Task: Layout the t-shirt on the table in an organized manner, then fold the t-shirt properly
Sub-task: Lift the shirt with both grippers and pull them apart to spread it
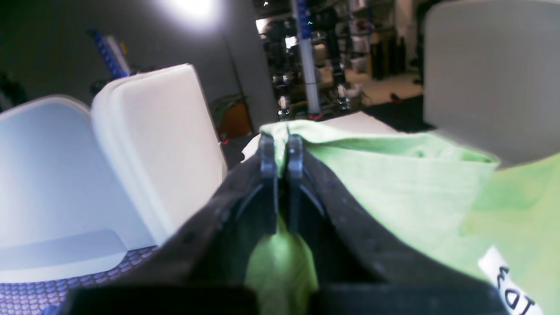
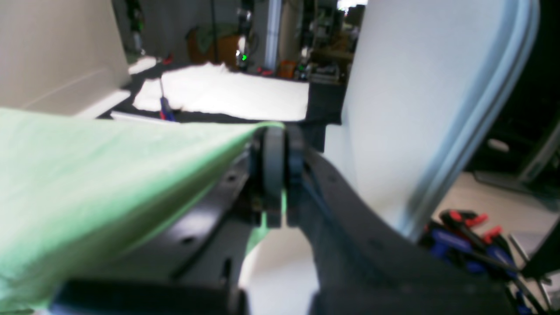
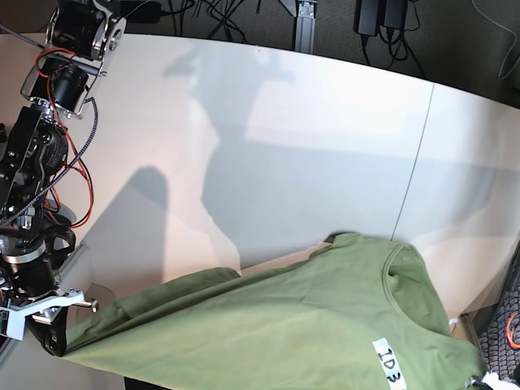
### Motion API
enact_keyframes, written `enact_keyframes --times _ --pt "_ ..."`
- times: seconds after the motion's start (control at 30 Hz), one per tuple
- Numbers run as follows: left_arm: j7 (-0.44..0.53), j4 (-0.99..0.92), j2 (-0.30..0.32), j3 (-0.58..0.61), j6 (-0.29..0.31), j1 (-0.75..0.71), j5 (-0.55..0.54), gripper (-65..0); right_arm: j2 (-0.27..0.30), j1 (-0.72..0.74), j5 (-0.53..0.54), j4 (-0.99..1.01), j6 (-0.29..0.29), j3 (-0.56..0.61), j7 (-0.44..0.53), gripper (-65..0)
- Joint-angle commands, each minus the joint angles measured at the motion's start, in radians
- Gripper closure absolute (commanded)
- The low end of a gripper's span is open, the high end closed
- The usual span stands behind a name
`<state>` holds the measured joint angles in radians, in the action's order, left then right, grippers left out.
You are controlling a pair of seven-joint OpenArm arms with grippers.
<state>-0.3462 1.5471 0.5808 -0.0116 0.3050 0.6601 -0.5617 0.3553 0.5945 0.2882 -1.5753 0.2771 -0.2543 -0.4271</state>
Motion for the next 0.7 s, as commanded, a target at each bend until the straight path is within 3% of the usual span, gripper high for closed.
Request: enact_keyframes --times 0.0,0.2,0.37,0.53,0.67 --pt "0.036 -0.031 0.012 0.014 -0.008 0.067 -0.007 0.0 0.016 0.049 0.011 0.007 0.000 -0.002 0.034 0.0" --pt "0.099 -0.271 0.012 0.153 -0.005 0.259 -0.004 0.0 0.017 0.158 0.011 0.148 0.000 0.001 0.040 0.0" --pt "0.089 -0.318 0.017 0.177 0.010 0.415 -0.057 0.0 0.047 0.225 0.013 0.193 0.004 0.001 0.048 0.0" --pt "0.050 -0.320 0.020 0.177 0.132 0.489 -0.148 0.0 0.051 0.250 0.042 0.201 0.035 0.001 0.049 0.0" --pt "-0.077 -0.319 0.021 0.177 0.276 0.412 -0.269 0.0 0.052 0.164 0.090 0.198 0.056 0.001 0.022 0.0"
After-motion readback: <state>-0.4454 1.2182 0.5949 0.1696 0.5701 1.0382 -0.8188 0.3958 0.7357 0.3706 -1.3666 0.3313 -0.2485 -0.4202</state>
